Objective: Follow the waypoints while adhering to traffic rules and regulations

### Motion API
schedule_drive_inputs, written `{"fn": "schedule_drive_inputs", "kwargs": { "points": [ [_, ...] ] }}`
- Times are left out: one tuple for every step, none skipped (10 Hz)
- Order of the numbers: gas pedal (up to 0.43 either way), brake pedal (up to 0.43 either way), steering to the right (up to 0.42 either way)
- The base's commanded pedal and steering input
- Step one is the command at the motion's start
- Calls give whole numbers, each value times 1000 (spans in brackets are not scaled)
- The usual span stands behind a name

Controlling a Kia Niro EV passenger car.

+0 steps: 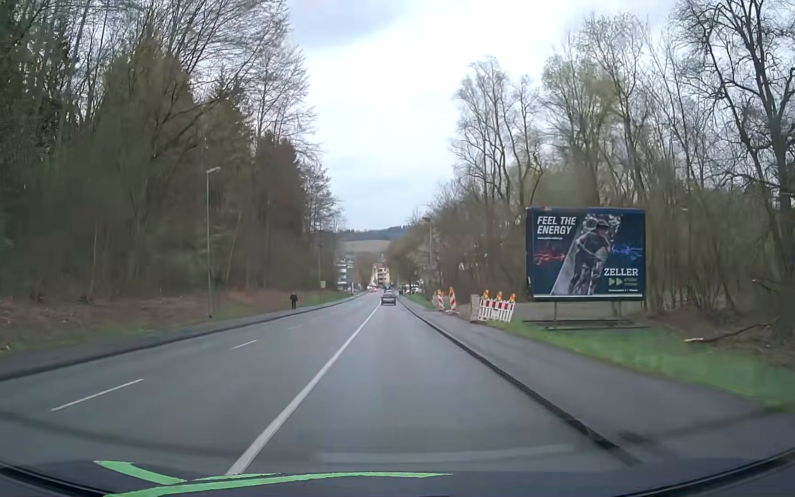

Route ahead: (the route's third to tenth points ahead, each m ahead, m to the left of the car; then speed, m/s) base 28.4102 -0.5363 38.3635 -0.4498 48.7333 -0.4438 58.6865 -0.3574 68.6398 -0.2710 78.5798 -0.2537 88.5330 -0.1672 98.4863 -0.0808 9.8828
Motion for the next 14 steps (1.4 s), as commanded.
{"fn": "schedule_drive_inputs", "kwargs": {
  "points": [
    [0,0,-6],
    [0,0,-6],
    [0,0,-6],
    [0,0,-6],
    [0,0,-6],
    [0,0,-4],
    [0,0,-1],
    [0,0,0],
    [0,0,0],
    [0,0,0],
    [0,0,0],
    [0,0,0],
    [0,0,0],
    [0,0,0]
  ]
}}
